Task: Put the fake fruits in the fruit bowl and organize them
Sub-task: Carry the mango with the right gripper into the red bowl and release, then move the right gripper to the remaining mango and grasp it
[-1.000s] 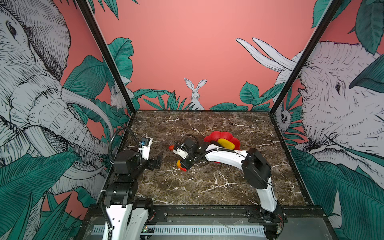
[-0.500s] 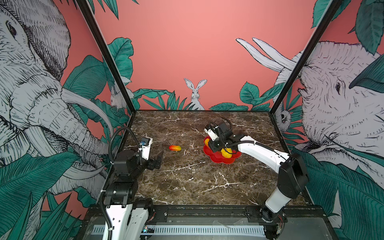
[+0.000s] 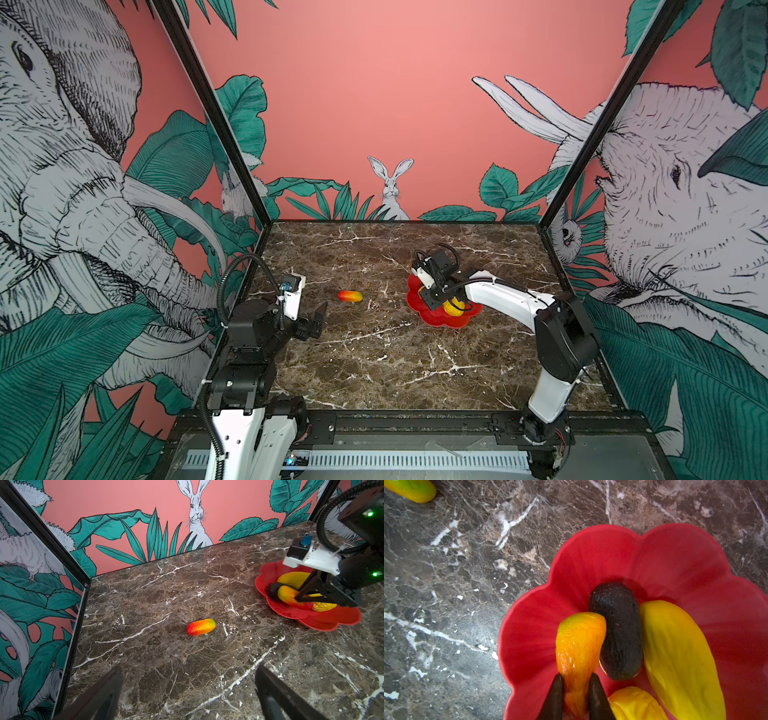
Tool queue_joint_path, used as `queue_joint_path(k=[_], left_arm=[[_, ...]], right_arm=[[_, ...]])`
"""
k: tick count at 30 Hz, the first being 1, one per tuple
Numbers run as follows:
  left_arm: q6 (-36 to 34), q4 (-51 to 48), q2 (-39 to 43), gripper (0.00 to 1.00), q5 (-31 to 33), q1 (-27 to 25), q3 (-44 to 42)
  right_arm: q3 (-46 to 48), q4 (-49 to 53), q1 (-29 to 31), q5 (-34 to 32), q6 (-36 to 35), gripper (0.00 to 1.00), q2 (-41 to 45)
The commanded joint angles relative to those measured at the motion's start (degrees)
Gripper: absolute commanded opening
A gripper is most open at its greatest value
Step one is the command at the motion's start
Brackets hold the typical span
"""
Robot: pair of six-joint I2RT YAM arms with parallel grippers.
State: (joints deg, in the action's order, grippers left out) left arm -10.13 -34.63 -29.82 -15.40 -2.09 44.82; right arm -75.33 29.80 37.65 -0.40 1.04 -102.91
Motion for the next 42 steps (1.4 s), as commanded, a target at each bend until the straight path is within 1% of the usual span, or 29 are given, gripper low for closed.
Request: queue_joint_path(k=[1,8,13,19,22,23,28,33,38,40,42], left_arm=[[-0.17,-0.61,-0.22,1.00,-0.69,0.26,0.97],[-0.15,-0.52,-0.19,1.00,-0.68,0.24,0.97],[-0.16,-0.55,-0.23,1.00,-0.77,0.24,1.06],[-0.19,-0.53,-0.11,1.00,-0.82,0.24,1.06],[-0.15,-0.52,-0.04,1.00,-0.77,0.24,1.06],[-0.16,-0.52,0.03,1.00,-0.77,0.24,1.06],[-0.15,-0.62,0.18,1.00,-0.77,0.24,1.06],[-0.20,-0.62,0.32,1.00,-0.82,0.16,0.97],[-0.20,-0.62,0.58,1.00,-0.77,0.26,0.97],[-0.20,-0.62,0.66,1.00,-0.76,0.29,0.90],[-0.11,-0.63,0.66,1.00,-0.86,0.20,0.89]], right_arm=[[-2.56,1.32,-0.08,-0.39,-0.81,0.00,-0.59],[-6.87,5.64,-0.08,0.56,0.89,0.00,-6.07],[-7.70,5.62,-0.05,0.59,3.01,0.00,-7.51],[-8.91,6.30,-0.11,0.49,3.71,0.00,-8.71],[-8.88,6.37,-0.07,0.41,3.78,0.15,-8.60],[-8.87,6.41,-0.08,0.40,3.71,0.19,-8.54],[-8.72,7.17,0.01,0.40,3.66,0.28,-6.77],[-9.09,8.89,0.18,-0.17,2.85,0.43,-3.54],[-10.48,10.97,1.24,-0.09,1.89,0.51,-0.28],[-11.59,11.95,2.66,-0.13,1.06,0.58,0.43],[-12.87,12.31,4.54,0.37,0.34,0.68,0.58]])
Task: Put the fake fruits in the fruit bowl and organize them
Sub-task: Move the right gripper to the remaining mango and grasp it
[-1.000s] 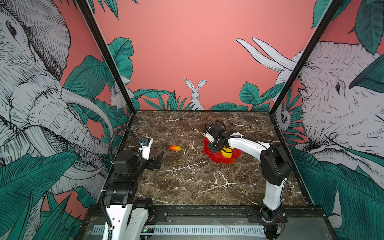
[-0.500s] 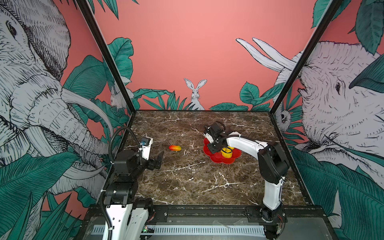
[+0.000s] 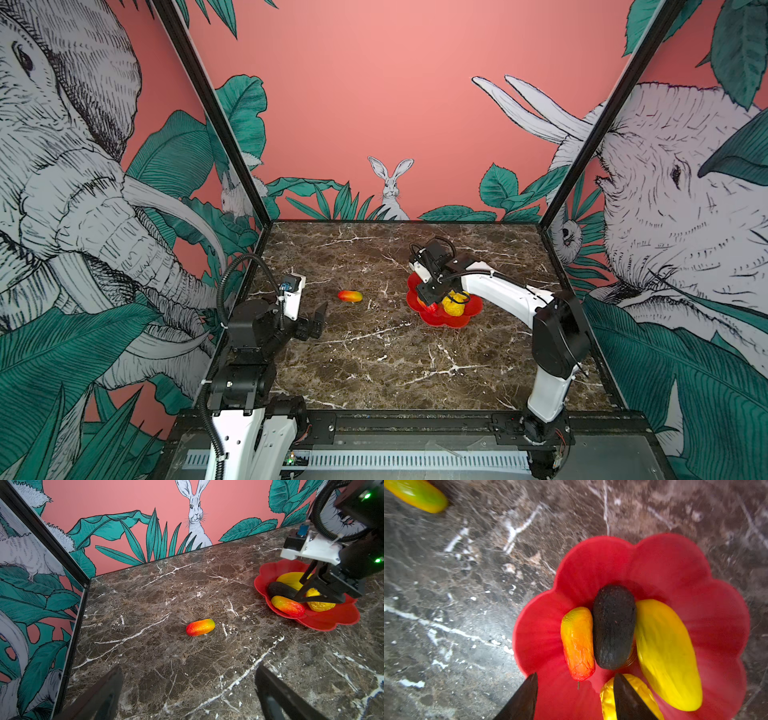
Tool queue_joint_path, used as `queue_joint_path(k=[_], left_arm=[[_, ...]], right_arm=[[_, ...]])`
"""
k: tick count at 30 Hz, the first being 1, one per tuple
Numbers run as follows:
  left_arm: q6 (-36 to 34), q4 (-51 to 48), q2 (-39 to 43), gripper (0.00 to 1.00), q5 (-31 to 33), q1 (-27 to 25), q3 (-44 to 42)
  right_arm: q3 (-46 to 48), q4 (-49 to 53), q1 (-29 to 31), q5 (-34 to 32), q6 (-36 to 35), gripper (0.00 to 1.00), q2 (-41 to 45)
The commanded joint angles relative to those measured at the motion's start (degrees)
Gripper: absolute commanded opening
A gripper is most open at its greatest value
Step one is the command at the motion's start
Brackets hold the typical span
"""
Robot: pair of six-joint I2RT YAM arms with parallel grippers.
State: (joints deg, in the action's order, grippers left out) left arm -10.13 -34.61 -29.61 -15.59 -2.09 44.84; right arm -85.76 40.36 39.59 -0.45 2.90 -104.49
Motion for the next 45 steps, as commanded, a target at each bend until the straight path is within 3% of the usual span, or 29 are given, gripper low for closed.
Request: queue_joint_path(k=[1,4,9,14,20,25,45], left_arm=[[-0.08,-0.63,0.47,1.00,-0.66,0.24,0.86],[-0.07,-0.65,0.43,1.00,-0.69,0.24,0.87],[0.02,-0.50,0.50,1.00,-0.98,0.22,0.78],[0.02,-0.46,0.69,1.00,-1.03,0.22,0.78],[0.02,-0.42,0.83,1.00,-1.12,0.24,0.78],[-0.06,-0.47,0.96,1.00,-1.02,0.22,0.84],[0.02,-0.36,0.78,1.00,-2.16,0.24,0.91]], right_arm=[[-3.12,1.37,3.83,0.94,-1.64,0.75,1.87],[-6.36,-0.92,7.19,4.14,-1.70,0.99,-0.42],[-15.83,-3.63,9.71,5.50,-5.58,0.99,-8.66],[-26.41,-5.10,9.84,11.38,-9.88,1.00,-18.63],[-42.05,1.44,10.05,16.21,-12.16,0.99,-31.72],[-49.58,4.81,10.46,17.45,-11.14,0.96,-38.59],[-57.77,6.04,11.62,16.62,-6.93,0.71,-47.68]])
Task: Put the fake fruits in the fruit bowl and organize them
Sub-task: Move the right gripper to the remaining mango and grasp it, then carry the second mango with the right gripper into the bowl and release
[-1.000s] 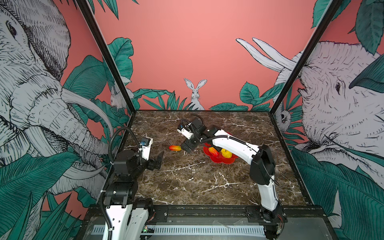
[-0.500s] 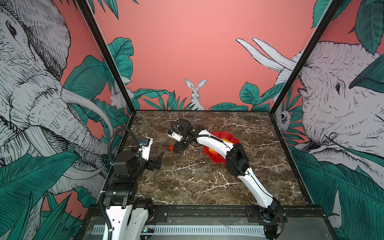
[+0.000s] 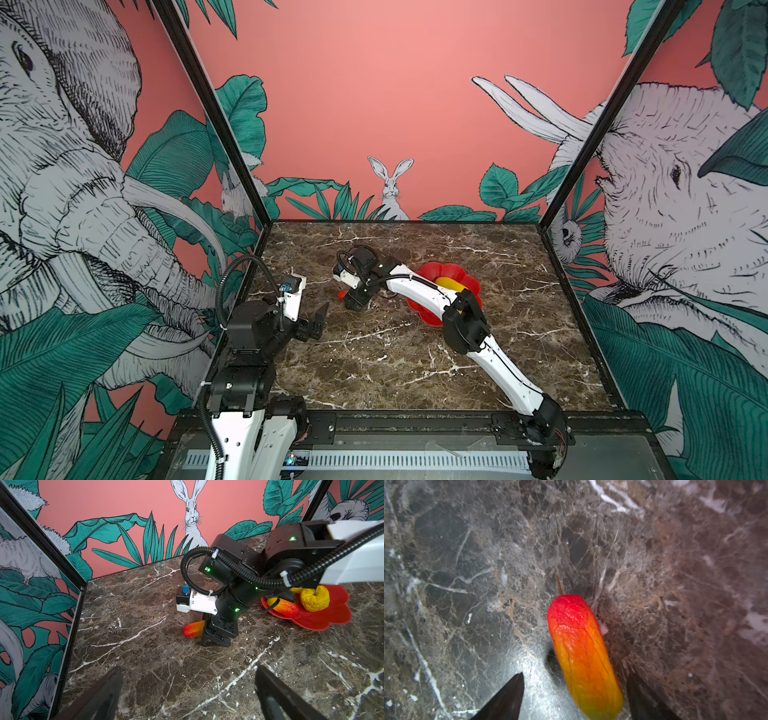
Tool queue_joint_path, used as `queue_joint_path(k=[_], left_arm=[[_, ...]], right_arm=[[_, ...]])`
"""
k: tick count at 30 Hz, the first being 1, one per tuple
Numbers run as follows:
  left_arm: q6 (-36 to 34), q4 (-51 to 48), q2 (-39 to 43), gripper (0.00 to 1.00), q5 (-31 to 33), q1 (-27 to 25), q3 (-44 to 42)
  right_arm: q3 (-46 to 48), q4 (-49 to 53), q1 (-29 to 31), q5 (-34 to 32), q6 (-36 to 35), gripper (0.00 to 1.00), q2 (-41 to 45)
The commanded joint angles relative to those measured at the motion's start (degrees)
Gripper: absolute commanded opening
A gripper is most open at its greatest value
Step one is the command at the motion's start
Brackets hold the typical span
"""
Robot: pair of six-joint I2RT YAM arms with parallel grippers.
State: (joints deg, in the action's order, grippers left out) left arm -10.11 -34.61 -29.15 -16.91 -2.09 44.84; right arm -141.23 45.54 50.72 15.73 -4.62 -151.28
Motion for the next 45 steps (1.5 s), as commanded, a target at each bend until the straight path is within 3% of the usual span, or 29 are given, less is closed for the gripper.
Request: queue_joint_path(k=[1,19,25,27,31,39,45], left_arm=[[0.00,-0.32,0.37,1.00,-0.85,0.25,0.86],[0.00,-0.43,0.63,1.00,-0.85,0.24,0.95],[0.00,-0.40,0.82,1.00,-0.81,0.25,0.86],[0.00,-0.44,0.83,1.00,-0.76,0.22,0.86],[0.00,-0.42,0.77,1.00,-0.66,0.20,0.86],[-0.04,-0.45,0.87,1.00,-0.50,0.23,0.86],[0.00,-0.39,0.90,1.00,-0.36,0.27,0.78]], right_arm=[[-2.67,1.03,0.48,0.44,0.68,0.69,-1.19],[-4.32,2.10,0.64,-0.71,0.98,0.31,-2.80],[-3.76,3.71,0.82,-0.98,0.12,0.09,-1.82],[-1.41,3.23,1.00,-0.48,-1.04,0.00,0.79],[9.92,-4.51,1.58,-0.38,-1.97,0.00,10.77],[21.45,-4.09,0.89,-2.70,-5.44,0.00,25.50],[42.19,-6.16,-1.87,-6.79,-7.35,0.00,43.52]])
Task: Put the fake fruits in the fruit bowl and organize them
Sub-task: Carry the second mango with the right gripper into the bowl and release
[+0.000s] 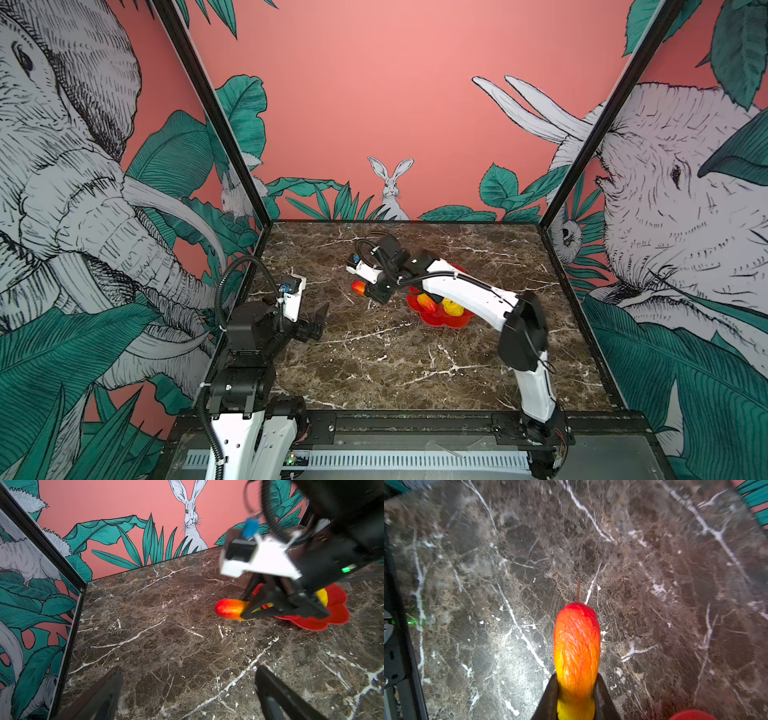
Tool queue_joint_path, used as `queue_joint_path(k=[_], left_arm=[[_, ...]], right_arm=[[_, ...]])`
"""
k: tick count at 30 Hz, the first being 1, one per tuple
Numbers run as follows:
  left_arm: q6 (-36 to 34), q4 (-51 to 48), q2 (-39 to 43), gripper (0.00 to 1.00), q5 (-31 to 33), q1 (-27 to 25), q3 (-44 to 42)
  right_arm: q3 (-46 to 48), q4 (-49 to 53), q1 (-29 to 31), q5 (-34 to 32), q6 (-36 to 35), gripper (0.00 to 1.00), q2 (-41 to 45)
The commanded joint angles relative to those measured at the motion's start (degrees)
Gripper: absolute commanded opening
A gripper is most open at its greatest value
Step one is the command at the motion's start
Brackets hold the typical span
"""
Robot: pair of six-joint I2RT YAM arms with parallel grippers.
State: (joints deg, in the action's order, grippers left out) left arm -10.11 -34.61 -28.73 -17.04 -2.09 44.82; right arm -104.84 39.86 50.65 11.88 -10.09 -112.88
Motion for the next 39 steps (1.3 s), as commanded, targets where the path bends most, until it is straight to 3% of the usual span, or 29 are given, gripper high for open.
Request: queue_joint_path(k=[1,9,14,21,39], left_arm=[[0.00,-0.30,0.42,1.00,-0.16,0.24,0.80],[0.00,-0.27,-0.40,1.00,-0.53,0.24,0.89],[0.00,-0.14,-0.70,1.00,-1.04,0.24,0.75],[0.05,-0.09,-0.34,1.00,-1.14,0.21,0.71],[0.00,0.10,-0.24,1.00,-1.07,0.24,0.71]], right_arm=[[9.32,-0.63,-2.72,-3.57,-1.56,0.00,8.21],[35.17,-1.44,-11.37,-9.35,-0.36,0.00,31.47],[43.39,-2.78,-14.88,-12.74,-4.24,0.00,37.34],[47.49,-8.49,-15.15,-12.10,-8.19,0.00,35.35],[46.91,-12.78,-15.20,-11.94,-7.15,0.00,25.23]])
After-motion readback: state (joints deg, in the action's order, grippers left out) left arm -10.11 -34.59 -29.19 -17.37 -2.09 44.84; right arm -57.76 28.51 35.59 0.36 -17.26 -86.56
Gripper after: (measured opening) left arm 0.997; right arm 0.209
